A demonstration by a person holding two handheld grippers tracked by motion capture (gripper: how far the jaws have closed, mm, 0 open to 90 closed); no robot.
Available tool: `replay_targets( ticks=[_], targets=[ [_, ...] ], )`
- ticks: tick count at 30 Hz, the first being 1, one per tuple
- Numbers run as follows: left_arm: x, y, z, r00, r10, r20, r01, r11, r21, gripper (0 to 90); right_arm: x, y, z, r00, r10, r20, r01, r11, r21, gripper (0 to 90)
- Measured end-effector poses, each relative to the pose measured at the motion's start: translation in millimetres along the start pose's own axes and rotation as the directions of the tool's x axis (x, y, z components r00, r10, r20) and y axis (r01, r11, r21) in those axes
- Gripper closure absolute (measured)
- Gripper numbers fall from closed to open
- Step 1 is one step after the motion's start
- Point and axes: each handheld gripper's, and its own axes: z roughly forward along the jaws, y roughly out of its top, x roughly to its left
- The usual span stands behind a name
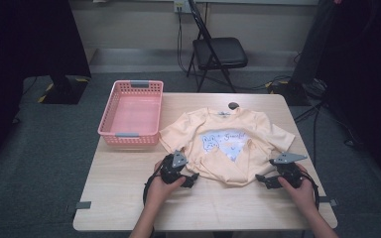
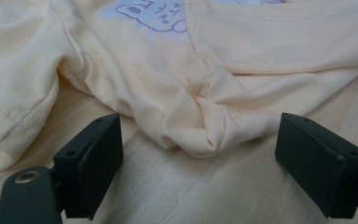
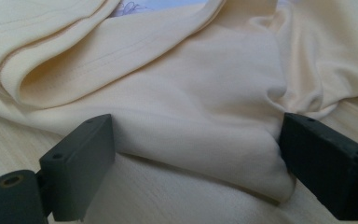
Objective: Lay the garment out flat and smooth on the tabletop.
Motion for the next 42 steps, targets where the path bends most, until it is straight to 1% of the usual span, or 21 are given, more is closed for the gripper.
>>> replay_targets(
  ticks=[11,14,21,23,25,26,27,28,30,35,37,40,42],
  targets=[
    [0.0,-0.1,0.0,1.0000,-0.002,-0.001,0.002,1.0000,0.000,14.7,0.8,-0.1,-0.3,1.0000,-0.005,0.005,0.005,1.000,-0.002,10.0],
    [0.0,-0.1,0.0,1.0000,-0.002,-0.001,0.002,1.0000,0.000,14.7,2.3,-0.2,-0.6,0.9999,-0.004,0.012,0.004,1.000,-0.003,9.9],
    [0.1,-0.1,0.0,1.0000,-0.002,-0.001,0.002,1.0000,0.001,14.7,4.2,1.0,-3.4,0.9996,-0.023,0.018,0.023,1.000,-0.008,10.9],
    [0.1,-0.1,0.0,1.0000,-0.002,-0.001,0.002,1.0000,0.001,14.7,3.9,4.0,-7.1,0.9997,-0.014,0.020,0.014,1.000,-0.018,11.4],
    [0.1,-0.1,0.0,1.0000,-0.003,0.000,0.003,1.0000,0.000,14.6,1.9,8.7,-10.7,1.0000,0.003,0.006,-0.003,0.999,-0.040,12.4],
    [0.1,-0.1,0.0,1.0000,-0.002,0.000,0.002,1.0000,0.000,14.7,-0.3,12.5,-12.9,0.9999,0.013,0.010,-0.012,0.998,-0.061,13.8],
    [0.1,-0.1,0.0,1.0000,-0.002,0.000,0.002,1.0000,0.001,14.7,-2.0,15.2,-13.3,0.9998,0.018,0.005,-0.017,0.997,-0.069,15.0],
    [0.1,-0.1,0.0,1.0000,-0.002,0.000,0.002,1.0000,0.001,14.6,-3.2,17.4,-13.3,0.9997,0.023,0.003,-0.023,0.997,-0.072,16.2],
    [0.1,-0.1,0.0,1.0000,-0.002,0.000,0.002,1.0000,0.000,14.7,-6.3,22.5,-11.0,0.9995,0.025,0.019,-0.024,0.997,-0.080,19.5],
    [0.1,-0.1,0.0,1.0000,-0.002,-0.001,0.002,1.0000,0.001,14.7,-16.3,32.8,-0.2,0.9988,0.035,0.033,-0.033,0.997,-0.076,34.9],
    [0.1,-0.1,0.0,1.0000,-0.002,0.000,0.002,1.0000,0.001,14.7,-22.2,35.8,5.8,0.9974,0.058,0.042,-0.055,0.995,-0.079,42.9],
    [0.1,-0.1,0.0,1.0000,-0.002,0.000,0.002,1.0000,0.001,14.7,-29.2,38.2,13.8,0.9956,0.082,0.046,-0.078,0.994,-0.075,50.4],
    [0.0,-0.1,0.0,1.0000,-0.003,0.000,0.003,1.0000,0.000,14.6,-33.3,39.2,18.7,0.9947,0.097,0.035,-0.094,0.993,-0.078,56.1]
  ],
)
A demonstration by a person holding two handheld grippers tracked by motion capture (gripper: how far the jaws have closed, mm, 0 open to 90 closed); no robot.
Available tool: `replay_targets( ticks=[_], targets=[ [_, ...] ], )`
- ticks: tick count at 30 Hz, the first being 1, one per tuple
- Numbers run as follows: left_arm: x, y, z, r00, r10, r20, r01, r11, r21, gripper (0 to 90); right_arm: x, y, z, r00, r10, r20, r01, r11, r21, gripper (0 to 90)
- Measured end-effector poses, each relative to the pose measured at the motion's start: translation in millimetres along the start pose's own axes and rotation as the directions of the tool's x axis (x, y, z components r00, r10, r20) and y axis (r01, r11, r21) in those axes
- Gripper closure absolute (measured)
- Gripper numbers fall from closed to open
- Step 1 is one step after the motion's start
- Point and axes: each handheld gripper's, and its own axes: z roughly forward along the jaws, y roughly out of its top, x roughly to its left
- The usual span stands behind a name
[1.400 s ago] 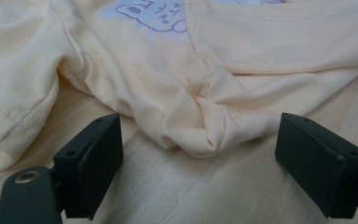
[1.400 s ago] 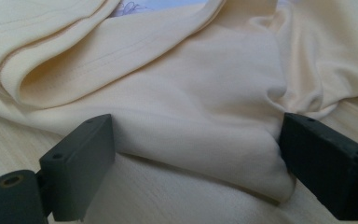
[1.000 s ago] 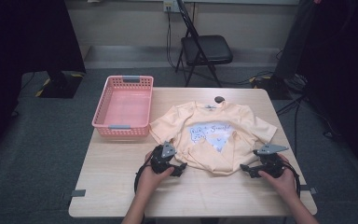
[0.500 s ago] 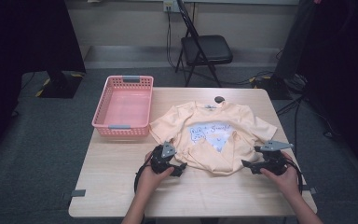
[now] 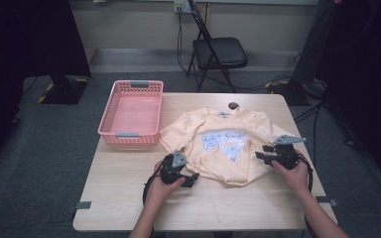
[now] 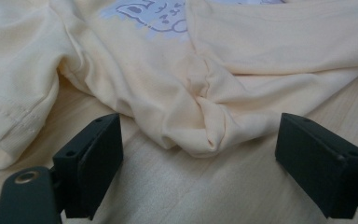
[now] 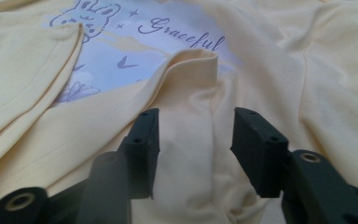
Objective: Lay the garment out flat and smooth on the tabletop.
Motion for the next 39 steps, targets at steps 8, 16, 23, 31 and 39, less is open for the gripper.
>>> replay_targets(
  ticks=[8,16,23,31,39],
  targets=[
    [0.2,0.0,0.0,1.0000,0.002,0.000,-0.002,1.0000,0.002,14.6,-4.1,13.1,18.2,0.9999,0.012,-0.008,-0.012,1.000,0.022,64.8],
    [0.2,0.0,-0.1,1.0000,0.003,0.001,-0.003,1.0000,0.002,14.6,0.7,13.1,34.2,0.9992,0.025,-0.031,-0.023,0.998,0.055,81.3],
    [0.2,0.0,0.0,1.0000,0.001,0.002,-0.001,1.0000,0.001,14.5,1.8,11.0,17.3,0.9960,0.041,-0.080,-0.039,0.999,0.025,87.3],
    [0.2,0.0,0.1,1.0000,0.002,0.002,-0.002,1.0000,0.001,14.5,17.5,-1.6,-23.2,0.9878,0.023,-0.154,-0.024,1.000,-0.008,87.2],
    [0.3,0.0,0.1,1.0000,0.003,0.002,-0.003,1.0000,0.001,14.5,30.1,-31.3,-47.3,0.9834,0.023,-0.180,-0.020,1.000,0.017,79.5]
  ],
)
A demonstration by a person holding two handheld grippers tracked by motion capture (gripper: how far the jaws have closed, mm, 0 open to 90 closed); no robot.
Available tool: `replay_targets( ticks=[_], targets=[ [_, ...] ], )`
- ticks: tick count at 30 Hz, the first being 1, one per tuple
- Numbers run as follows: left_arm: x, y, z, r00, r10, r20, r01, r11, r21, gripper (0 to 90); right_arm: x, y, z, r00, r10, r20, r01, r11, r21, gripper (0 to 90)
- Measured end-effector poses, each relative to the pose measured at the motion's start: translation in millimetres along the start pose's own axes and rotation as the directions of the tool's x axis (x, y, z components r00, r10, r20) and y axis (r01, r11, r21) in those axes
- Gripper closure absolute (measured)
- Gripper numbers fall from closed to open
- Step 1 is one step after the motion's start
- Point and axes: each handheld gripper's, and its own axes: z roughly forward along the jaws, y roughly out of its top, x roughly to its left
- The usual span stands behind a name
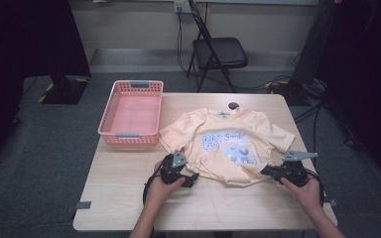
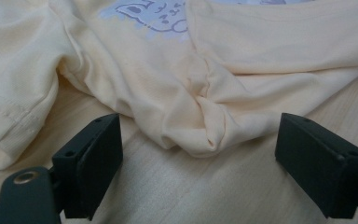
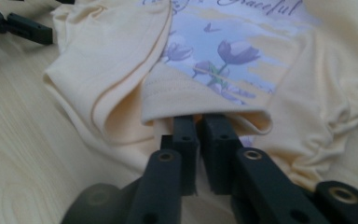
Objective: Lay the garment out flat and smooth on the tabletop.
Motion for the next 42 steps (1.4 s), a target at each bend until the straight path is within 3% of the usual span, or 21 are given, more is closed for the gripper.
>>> replay_targets(
  ticks=[3,10,15,22,25,31,37,42],
  targets=[
    [-0.1,0.0,0.0,1.0000,-0.001,0.000,0.001,1.0000,0.000,14.5,0.9,-7.6,-1.6,0.9997,-0.005,0.022,0.005,1.000,0.014,72.2],
    [0.0,0.0,0.0,1.0000,0.000,0.000,0.000,1.0000,0.000,14.5,-3.4,-5.4,-18.0,0.9971,0.004,0.076,0.000,0.998,-0.059,61.1],
    [0.0,0.0,0.0,1.0000,0.000,0.000,0.000,1.0000,0.000,14.5,-16.8,-5.0,-16.4,0.9949,0.052,0.087,-0.044,0.995,-0.089,58.3],
    [0.0,0.0,0.0,1.0000,-0.001,0.001,0.001,1.0000,0.000,14.5,-36.1,-2.1,-14.3,0.9837,0.108,0.143,-0.094,0.990,-0.104,55.1],
    [0.0,0.0,0.0,1.0000,-0.001,0.000,0.001,1.0000,0.000,14.5,-47.2,-2.8,-8.2,0.9803,0.136,0.143,-0.124,0.988,-0.092,56.0],
    [0.0,0.0,0.0,1.0000,-0.001,0.000,0.001,1.0000,0.000,14.5,-51.2,-3.6,12.2,0.9806,0.155,0.121,-0.150,0.988,-0.048,59.6],
    [0.0,0.0,0.0,1.0000,-0.001,0.000,0.001,1.0000,0.000,14.5,-44.6,-2.0,14.6,0.9857,0.091,0.142,-0.087,0.996,-0.033,77.3],
    [0.0,0.0,0.0,1.0000,0.000,0.000,0.000,1.0000,0.000,14.5,-40.6,1.5,1.7,0.9896,0.083,0.118,-0.074,0.994,-0.077,80.3]
  ],
)
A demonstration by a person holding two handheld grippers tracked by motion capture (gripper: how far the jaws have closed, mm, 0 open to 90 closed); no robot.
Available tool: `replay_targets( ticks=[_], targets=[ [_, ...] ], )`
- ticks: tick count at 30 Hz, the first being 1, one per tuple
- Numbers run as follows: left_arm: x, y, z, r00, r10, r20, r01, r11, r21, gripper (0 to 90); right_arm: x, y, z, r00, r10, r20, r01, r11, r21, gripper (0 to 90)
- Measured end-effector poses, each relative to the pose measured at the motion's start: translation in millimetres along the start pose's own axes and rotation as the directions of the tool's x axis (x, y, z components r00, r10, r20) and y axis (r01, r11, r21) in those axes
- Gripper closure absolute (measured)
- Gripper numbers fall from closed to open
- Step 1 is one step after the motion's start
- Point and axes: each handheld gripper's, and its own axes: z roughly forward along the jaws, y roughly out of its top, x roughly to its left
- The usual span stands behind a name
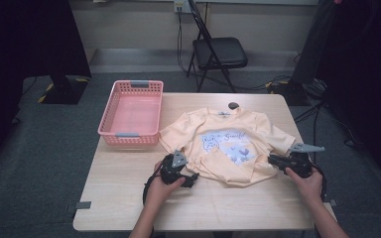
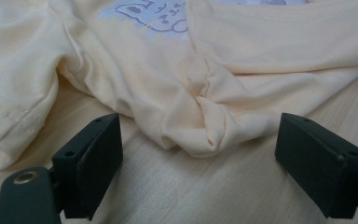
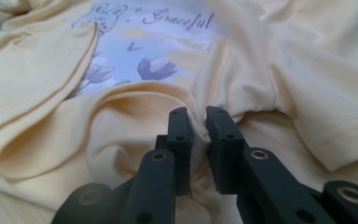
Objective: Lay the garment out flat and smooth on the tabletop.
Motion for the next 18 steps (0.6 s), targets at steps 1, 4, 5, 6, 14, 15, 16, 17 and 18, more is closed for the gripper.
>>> replay_targets(
  ticks=[1,4,5,6,14,15,16,17,18],
  targets=[
    [0.0,0.0,0.0,1.0000,0.000,0.000,0.000,1.0000,0.000,14.5,0.9,0.6,-3.1,1.0000,0.005,-0.007,-0.005,1.000,-0.011,80.1],
    [0.0,0.0,0.0,1.0000,0.000,0.000,0.000,1.0000,0.000,14.5,3.4,0.4,-11.2,0.9995,0.025,-0.021,-0.026,0.999,-0.039,78.3],
    [0.0,0.0,0.0,1.0000,0.000,0.000,0.000,1.0000,0.000,14.5,3.8,-0.1,-12.9,0.9993,0.022,-0.031,-0.023,0.999,-0.042,80.2],
    [0.0,0.0,0.0,1.0000,0.000,0.000,0.000,1.0000,0.000,14.5,5.3,-0.5,-14.6,0.9995,0.008,-0.030,-0.009,0.999,-0.035,80.7],
    [0.0,0.0,0.0,1.0000,0.000,0.000,0.000,1.0000,0.000,14.5,13.0,-1.2,-26.9,0.9961,-0.003,-0.088,-0.003,0.998,-0.065,86.0],
    [0.0,0.0,0.0,1.0000,0.000,0.000,0.000,1.0000,0.000,14.5,14.4,-1.5,-29.6,0.9959,-0.007,-0.090,0.001,0.998,-0.068,86.1],
    [0.0,0.0,0.0,1.0000,0.000,0.000,0.000,1.0000,0.000,14.5,15.6,-2.0,-32.1,0.9954,-0.007,-0.096,0.000,0.997,-0.071,86.1],
    [-0.1,0.0,-0.1,1.0000,0.000,0.000,0.000,1.0000,0.001,14.5,16.4,-2.7,-34.0,0.9947,-0.008,-0.102,0.000,0.997,-0.075,86.1],
    [0.0,0.0,0.0,1.0000,0.000,0.000,0.000,1.0000,0.000,14.5,17.8,-3.7,-36.6,0.9941,-0.007,-0.108,-0.001,0.997,-0.076,86.2]
  ],
)
